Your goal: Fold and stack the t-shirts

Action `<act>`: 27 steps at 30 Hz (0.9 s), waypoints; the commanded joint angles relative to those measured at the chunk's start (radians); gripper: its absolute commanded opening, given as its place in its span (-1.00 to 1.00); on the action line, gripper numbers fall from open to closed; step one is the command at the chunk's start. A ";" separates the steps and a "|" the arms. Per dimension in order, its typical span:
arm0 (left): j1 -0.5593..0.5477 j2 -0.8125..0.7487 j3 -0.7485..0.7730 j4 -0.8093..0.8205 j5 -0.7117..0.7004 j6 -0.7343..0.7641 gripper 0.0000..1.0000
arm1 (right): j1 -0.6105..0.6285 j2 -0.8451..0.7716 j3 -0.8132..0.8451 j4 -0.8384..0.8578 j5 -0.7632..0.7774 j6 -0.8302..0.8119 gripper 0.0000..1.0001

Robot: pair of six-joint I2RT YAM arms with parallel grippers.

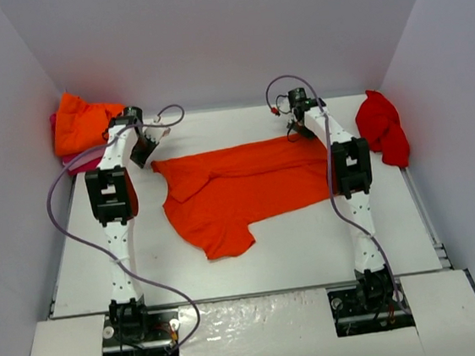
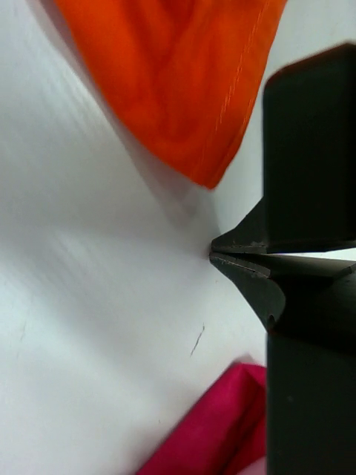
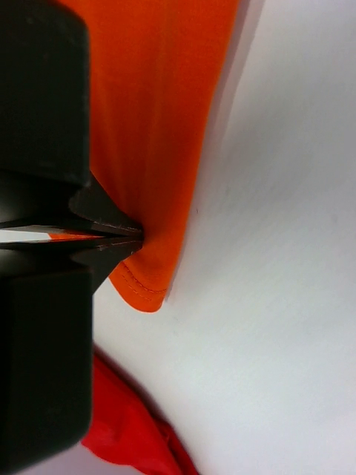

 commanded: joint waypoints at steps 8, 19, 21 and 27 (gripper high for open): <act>0.000 -0.096 0.051 0.150 -0.069 -0.072 -1.00 | -0.026 0.040 0.028 0.054 0.042 0.063 -1.00; -0.075 -0.508 -0.141 0.178 0.054 -0.139 -0.88 | -0.023 -0.282 -0.060 0.178 0.005 0.136 0.43; -0.139 -0.598 -0.212 0.176 0.083 -0.128 -0.88 | -0.025 -0.363 -0.120 0.194 0.002 0.135 0.54; -0.282 -0.745 -0.563 0.186 0.160 -0.073 -0.64 | -0.028 -0.525 -0.353 0.192 0.016 0.098 -0.61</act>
